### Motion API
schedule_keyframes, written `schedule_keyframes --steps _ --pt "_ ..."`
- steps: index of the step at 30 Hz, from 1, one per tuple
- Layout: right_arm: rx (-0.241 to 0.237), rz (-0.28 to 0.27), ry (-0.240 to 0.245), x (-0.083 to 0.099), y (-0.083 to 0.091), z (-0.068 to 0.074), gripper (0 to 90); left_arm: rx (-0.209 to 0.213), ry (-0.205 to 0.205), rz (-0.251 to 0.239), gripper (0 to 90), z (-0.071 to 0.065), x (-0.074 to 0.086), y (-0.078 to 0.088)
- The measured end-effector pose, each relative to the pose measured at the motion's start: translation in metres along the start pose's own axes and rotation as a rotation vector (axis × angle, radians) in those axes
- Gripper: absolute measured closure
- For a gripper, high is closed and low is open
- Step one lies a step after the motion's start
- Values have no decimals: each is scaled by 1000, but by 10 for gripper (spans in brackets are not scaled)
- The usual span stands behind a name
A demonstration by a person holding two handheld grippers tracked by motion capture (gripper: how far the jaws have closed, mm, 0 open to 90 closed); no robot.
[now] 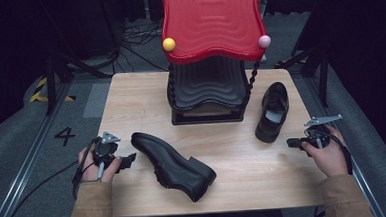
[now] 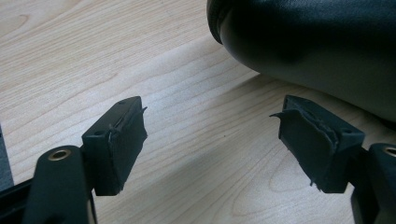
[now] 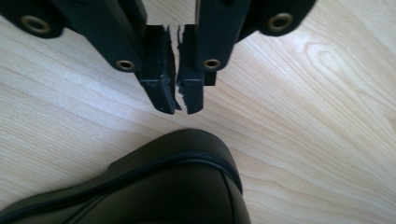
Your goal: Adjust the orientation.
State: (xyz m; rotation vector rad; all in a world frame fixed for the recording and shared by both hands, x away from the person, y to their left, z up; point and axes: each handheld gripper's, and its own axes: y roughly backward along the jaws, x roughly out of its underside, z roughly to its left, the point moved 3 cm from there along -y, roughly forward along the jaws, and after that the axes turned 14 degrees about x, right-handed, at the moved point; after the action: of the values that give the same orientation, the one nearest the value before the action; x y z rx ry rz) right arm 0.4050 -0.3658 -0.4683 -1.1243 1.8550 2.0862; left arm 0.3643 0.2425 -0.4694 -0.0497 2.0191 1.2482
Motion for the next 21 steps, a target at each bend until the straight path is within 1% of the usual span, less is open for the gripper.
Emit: schedule_keyframes --steps 1,3,5,8,11,15,18,19,20,21 --pt "-9 -7 -5 0 1 1 885 -2 1 0 238 0 0 0" --pt "-23 -10 2 -1 2 2 891 -4 0 3 239 -1 0 0" --pt "-20 -8 6 -1 2 3 891 -3 -1 -2 238 -1 -1 0" --pt "-29 -11 12 -2 2 5 891 3 -4 -4 237 -2 0 1" --pt "-49 -15 18 -3 3 10 896 3 -3 -8 237 -2 -1 2" --pt "-89 -23 59 -10 10 25 899 7 -13 -11 237 -3 -1 3" --pt "-128 -46 89 -19 17 40 900 10 -16 -17 235 -5 -1 5" --pt "-135 -50 97 -21 19 43 900 11 -18 -18 233 -6 -1 5" --pt "-135 -50 97 -21 19 43 900 11 -18 -18 232 -6 -1 5" --pt "-140 -59 107 -24 20 48 900 14 -18 -22 232 -6 -1 6"
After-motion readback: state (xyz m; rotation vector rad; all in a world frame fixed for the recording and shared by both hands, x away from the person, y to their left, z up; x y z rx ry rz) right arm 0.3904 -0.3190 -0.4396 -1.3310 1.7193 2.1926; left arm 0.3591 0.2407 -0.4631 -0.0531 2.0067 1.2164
